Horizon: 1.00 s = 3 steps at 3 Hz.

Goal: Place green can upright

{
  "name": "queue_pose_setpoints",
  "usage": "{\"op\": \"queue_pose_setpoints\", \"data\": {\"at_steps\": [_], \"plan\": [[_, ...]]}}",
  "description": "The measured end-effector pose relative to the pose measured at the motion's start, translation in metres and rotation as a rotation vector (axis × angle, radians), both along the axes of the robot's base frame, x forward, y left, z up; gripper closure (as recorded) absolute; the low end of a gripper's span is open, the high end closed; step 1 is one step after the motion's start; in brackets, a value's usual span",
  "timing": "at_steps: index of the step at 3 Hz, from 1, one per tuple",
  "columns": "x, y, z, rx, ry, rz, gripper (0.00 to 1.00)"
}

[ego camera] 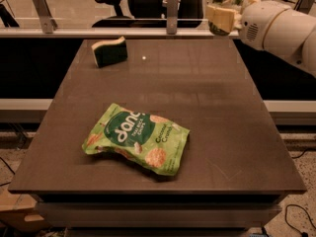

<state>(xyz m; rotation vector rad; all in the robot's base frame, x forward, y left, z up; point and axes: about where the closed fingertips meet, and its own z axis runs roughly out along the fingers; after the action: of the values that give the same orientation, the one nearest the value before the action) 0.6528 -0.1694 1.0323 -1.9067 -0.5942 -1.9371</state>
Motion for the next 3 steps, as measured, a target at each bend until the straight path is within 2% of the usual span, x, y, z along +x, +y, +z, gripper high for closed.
{"op": "queue_pose_setpoints", "data": {"at_steps": [1,3], "plan": [[0.009,-0.003,-0.015,0.001,0.004,-0.008,1.0],[0.023,0.002,-0.041,-0.107,0.023,-0.038,1.0]]}}
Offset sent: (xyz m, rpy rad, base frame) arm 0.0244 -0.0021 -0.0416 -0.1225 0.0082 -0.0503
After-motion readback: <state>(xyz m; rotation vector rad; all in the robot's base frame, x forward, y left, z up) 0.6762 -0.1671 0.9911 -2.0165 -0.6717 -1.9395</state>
